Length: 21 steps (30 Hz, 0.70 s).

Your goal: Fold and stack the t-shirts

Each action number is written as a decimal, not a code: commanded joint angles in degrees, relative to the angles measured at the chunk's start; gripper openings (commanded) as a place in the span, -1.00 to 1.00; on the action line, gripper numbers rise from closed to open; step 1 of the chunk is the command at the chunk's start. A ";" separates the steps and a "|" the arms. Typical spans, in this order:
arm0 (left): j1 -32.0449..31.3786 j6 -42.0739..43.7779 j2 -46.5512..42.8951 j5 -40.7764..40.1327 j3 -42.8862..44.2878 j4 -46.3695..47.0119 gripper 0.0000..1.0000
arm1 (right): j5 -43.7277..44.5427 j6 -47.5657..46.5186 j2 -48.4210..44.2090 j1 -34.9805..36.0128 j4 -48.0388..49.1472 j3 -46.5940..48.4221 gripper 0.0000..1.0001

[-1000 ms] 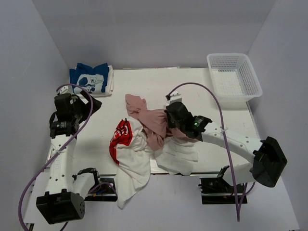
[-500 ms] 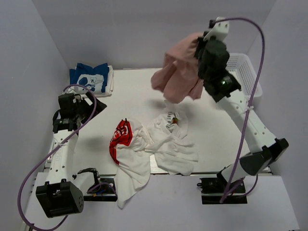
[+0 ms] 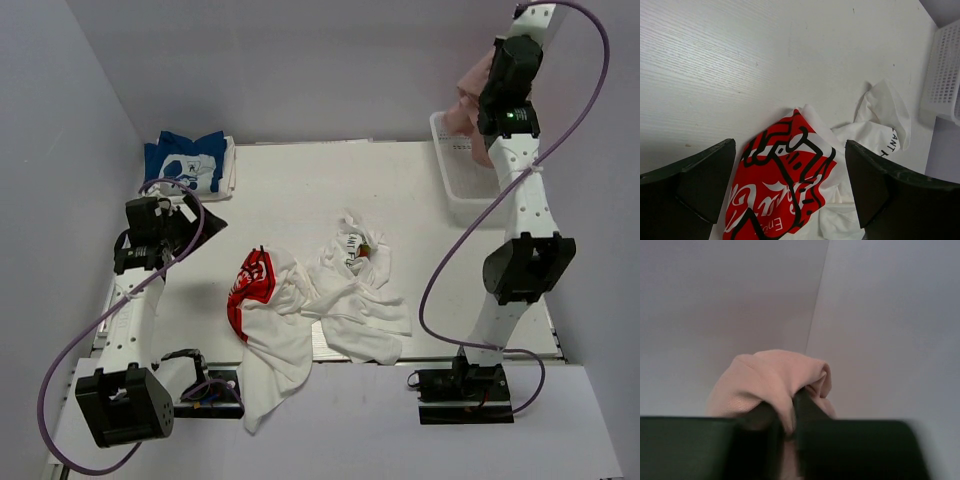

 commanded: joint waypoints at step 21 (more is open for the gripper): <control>-0.05 -1.77 -0.49 7.81 -2.28 3.55 1.00 | -49.83 18.21 -26.58 11.45 -6.62 -52.19 0.81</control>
